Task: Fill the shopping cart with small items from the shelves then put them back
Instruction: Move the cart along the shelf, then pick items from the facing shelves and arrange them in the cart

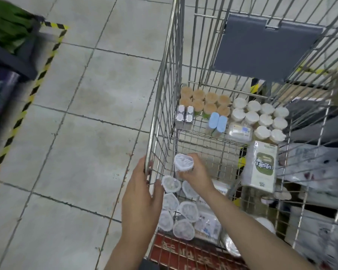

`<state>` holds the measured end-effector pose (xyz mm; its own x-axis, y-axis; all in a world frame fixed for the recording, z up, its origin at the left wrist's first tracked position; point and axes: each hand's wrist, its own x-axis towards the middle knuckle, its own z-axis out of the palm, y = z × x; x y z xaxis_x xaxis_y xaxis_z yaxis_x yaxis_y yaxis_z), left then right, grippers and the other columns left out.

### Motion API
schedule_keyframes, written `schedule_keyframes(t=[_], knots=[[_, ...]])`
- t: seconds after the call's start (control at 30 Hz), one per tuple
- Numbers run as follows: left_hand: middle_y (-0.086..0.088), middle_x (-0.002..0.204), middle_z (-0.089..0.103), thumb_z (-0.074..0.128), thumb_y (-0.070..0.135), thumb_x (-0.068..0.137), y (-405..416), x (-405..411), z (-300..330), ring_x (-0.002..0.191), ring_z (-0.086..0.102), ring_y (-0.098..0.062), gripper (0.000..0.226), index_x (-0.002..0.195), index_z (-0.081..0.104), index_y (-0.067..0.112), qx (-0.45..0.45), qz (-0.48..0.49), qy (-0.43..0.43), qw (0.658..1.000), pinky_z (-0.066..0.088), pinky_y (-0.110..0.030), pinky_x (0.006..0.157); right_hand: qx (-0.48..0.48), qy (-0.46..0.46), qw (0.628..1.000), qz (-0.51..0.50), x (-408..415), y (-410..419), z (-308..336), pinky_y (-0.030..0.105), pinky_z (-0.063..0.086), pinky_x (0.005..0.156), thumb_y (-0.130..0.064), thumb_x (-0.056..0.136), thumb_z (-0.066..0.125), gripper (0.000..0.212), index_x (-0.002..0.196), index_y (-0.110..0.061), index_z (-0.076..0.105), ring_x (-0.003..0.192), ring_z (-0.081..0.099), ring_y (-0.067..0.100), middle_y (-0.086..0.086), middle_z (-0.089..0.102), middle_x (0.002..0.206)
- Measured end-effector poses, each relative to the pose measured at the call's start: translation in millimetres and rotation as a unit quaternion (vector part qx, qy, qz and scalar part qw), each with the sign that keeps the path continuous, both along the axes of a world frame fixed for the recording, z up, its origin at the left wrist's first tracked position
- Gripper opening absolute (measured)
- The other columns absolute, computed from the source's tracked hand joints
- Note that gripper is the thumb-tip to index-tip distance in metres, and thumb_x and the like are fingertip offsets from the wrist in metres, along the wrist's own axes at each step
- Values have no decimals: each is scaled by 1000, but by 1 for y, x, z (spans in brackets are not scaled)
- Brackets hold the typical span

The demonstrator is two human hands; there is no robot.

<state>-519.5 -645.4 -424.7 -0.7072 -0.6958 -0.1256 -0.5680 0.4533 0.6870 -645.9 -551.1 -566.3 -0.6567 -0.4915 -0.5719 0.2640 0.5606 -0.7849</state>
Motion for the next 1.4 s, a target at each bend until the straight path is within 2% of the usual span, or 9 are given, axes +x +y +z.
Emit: schedule_keyframes(t=[0.17,0.3,0.5,0.7,0.9,1.03,1.2,1.3,1.4], knots=[[17,128,52,51,24,90,-1,1,-2,110,54,-2,48,136,36,27,4,-5,4,1000,44,-18,85,9,-108,992,59,3,-6,-14,24,44,75,-16,73,82,42,101,-21,51,94,56,15,-6,59,101],[13,131,52,53,20,91,-1,1,-4,113,54,-6,50,138,36,23,-5,-3,-1,1000,50,-29,86,20,-107,992,63,6,-2,-20,28,43,87,-27,93,61,12,103,-22,57,105,57,19,-1,59,110],[14,130,51,48,25,91,-1,1,-2,113,53,-5,48,138,36,24,0,-3,4,1000,50,-30,88,47,-93,993,49,6,-6,-19,28,43,86,-28,96,56,34,127,-17,51,90,57,11,-9,56,96],[14,130,52,49,25,91,-1,2,-3,111,55,-8,47,137,37,23,6,1,-1,1000,52,-34,85,79,-55,990,99,5,-9,-23,47,45,98,-43,93,54,45,132,-22,51,111,57,21,0,59,124],[6,131,52,51,17,91,-1,0,1,114,54,-13,49,138,36,20,23,3,-24,999,50,-35,90,89,-33,995,29,7,15,25,31,41,95,-28,98,50,36,131,-13,50,117,52,20,4,55,130],[11,129,50,53,16,92,-5,1,20,112,53,-10,51,139,33,22,79,-22,-65,994,46,-29,87,81,3,997,18,21,49,83,22,40,83,-21,99,50,18,113,-15,58,106,54,11,-9,57,109],[6,121,57,54,15,94,-26,-1,68,105,58,-18,45,138,42,13,167,-62,-128,976,43,-26,84,85,24,996,-25,53,100,162,24,42,95,-19,96,54,20,115,-21,59,113,54,10,-9,59,110],[-6,145,43,55,19,94,-34,-6,104,131,43,-24,54,144,36,10,87,-107,-146,980,35,-36,108,82,37,994,-69,75,132,202,7,38,83,-20,96,54,22,118,-21,59,107,54,2,-12,60,112],[-7,143,46,55,21,95,-19,-21,148,128,45,-25,50,142,40,12,-17,-207,-124,970,35,-35,104,71,62,987,-131,95,161,240,4,38,79,-20,97,53,18,111,-30,57,103,54,-1,-21,59,107]])
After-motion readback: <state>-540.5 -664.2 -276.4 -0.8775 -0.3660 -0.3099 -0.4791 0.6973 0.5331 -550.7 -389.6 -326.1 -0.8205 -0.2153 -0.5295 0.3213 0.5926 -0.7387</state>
